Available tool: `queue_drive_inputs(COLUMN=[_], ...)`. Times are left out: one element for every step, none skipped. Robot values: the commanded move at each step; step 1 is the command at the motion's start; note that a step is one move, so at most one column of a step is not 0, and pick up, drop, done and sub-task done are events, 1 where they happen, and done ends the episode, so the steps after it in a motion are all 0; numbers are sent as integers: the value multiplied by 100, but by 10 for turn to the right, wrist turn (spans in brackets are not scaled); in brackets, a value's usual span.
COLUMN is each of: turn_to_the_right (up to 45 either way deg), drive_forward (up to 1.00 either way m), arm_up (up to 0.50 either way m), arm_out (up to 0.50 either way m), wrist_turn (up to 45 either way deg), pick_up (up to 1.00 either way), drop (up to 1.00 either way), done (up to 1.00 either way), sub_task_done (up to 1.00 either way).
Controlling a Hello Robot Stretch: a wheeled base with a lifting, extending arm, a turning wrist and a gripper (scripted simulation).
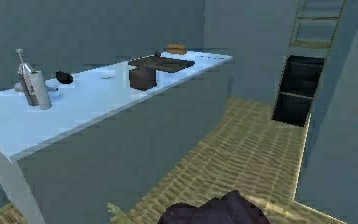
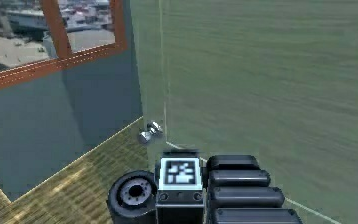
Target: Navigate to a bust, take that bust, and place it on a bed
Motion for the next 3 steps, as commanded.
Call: queue_drive_inputs(turn_to_the_right=[-450, -390, 0], drive_forward=[0, 0, 45], arm_up=[0, 0, 0], arm_out=[0, 0, 0], wrist_turn=[0, 0, 0], pick_up=[0, 0, 0], drop=[0, 0, 0], done=[0, 0, 0], sub_task_done=[0, 0, 0])
